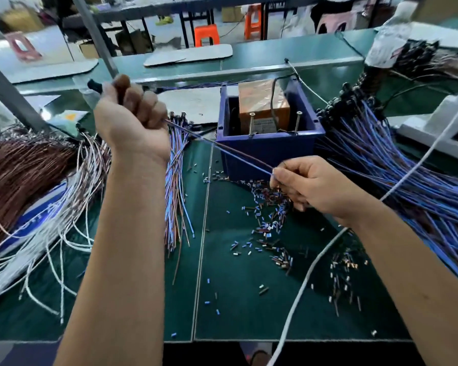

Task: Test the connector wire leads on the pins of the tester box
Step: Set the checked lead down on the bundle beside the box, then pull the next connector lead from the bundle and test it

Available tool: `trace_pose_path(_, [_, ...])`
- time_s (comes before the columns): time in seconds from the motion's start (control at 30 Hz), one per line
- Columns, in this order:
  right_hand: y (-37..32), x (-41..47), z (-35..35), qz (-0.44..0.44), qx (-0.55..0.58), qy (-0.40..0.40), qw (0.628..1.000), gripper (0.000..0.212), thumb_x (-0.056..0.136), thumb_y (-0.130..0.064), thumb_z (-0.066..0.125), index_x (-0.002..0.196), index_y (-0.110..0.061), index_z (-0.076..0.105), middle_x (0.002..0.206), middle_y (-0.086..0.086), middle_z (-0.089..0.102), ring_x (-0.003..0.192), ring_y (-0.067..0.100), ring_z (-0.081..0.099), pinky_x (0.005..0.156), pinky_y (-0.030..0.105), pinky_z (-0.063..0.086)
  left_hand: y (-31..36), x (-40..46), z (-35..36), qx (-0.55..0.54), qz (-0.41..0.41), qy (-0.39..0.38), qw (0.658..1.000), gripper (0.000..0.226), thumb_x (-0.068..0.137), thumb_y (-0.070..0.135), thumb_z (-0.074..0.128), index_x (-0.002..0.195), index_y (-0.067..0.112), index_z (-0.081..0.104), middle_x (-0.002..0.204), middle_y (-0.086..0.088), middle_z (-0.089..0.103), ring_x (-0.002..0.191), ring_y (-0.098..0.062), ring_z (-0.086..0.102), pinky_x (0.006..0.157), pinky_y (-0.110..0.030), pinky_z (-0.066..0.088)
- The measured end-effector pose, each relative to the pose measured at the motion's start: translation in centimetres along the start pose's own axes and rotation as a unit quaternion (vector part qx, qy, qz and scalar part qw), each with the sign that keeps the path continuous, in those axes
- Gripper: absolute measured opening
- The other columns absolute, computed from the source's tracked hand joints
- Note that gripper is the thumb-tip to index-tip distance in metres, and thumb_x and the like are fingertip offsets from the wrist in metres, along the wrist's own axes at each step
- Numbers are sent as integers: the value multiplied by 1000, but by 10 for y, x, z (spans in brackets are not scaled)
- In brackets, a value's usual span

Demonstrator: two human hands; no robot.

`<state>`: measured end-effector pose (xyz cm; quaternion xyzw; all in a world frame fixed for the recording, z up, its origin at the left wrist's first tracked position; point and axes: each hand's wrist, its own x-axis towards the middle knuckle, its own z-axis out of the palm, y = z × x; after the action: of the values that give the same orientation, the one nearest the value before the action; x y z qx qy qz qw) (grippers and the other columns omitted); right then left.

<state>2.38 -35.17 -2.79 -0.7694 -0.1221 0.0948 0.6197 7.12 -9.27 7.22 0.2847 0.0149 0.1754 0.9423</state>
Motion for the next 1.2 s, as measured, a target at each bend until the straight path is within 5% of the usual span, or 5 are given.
trace_pose_path(0.13, [11,-6,-13,-33,-15,118,992,21,104,-12,62,89,-4,74,58,-3,55,44,5,39,46,25,31,-21,-26,-16,259,134,-112,950,38,113,22,34,79,15,52,57,4,31,47,-10,21,42,-25,18])
trace_pose_path(0.3, [11,-9,-19,-118,-123,108,979,19,98,-13,71,82,-4,76,63,2,67,53,-2,54,57,8,40,-79,-67,-28,603,297,-377,637,26,106,15,47,92,3,65,69,2,59,58,-20,56,52,-39,45])
trace_pose_path(0.4, [14,-8,-16,-111,-135,81,981,16,98,-13,71,82,-12,75,66,4,69,59,5,56,60,20,46,-103,-78,-29,642,305,-418,565,23,106,12,50,115,1,67,102,-7,69,88,-29,67,73,-43,54])
trace_pose_path(0.73, [25,-2,-12,-117,-5,191,975,9,92,-21,80,83,-20,79,67,1,74,51,1,58,53,13,45,-113,-69,-56,694,291,-350,559,30,105,22,54,80,22,38,63,0,51,57,-34,50,52,-43,39])
trace_pose_path(1.2, [29,5,0,-38,93,210,973,22,94,-26,78,74,-17,74,69,13,74,41,11,49,35,21,35,-123,-62,-70,616,207,-329,685,26,100,21,64,78,7,60,66,-3,58,63,-27,54,60,-45,44])
